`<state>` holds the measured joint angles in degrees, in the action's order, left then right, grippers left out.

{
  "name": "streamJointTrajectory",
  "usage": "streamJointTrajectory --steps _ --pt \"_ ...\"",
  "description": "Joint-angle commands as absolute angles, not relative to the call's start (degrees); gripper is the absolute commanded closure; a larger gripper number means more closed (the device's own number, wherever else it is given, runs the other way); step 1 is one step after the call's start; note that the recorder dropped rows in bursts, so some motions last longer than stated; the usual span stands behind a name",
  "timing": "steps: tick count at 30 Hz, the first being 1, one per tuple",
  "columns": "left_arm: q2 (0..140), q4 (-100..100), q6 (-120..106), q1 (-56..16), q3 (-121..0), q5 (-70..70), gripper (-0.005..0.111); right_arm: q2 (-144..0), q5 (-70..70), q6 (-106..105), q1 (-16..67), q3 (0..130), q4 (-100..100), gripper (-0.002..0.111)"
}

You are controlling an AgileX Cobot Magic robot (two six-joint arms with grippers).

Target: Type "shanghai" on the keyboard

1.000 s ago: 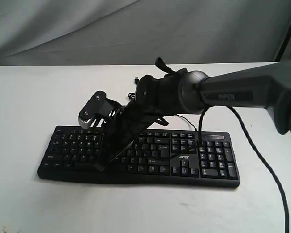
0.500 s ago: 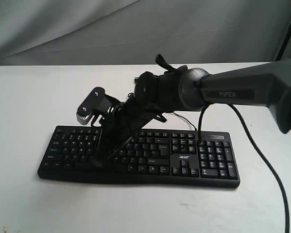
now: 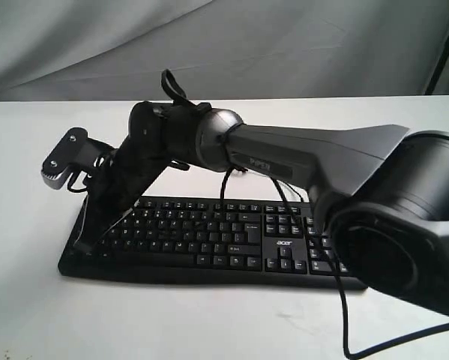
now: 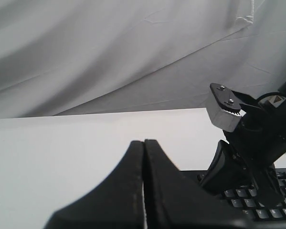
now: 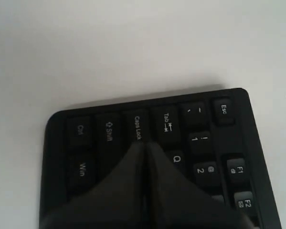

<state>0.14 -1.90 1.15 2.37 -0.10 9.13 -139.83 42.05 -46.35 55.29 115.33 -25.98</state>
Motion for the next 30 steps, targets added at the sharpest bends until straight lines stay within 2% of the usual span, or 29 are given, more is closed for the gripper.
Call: streamJointTrajectory --steps 1,30 --pt "0.0 -1.9 1.3 2.0 0.0 8.8 0.107 -139.6 42.6 -45.7 55.4 115.8 -25.0 0.108" --pt "0.0 -1.9 1.3 2.0 0.0 8.8 0.107 -142.2 41.2 -46.4 55.4 115.8 -26.0 0.108"
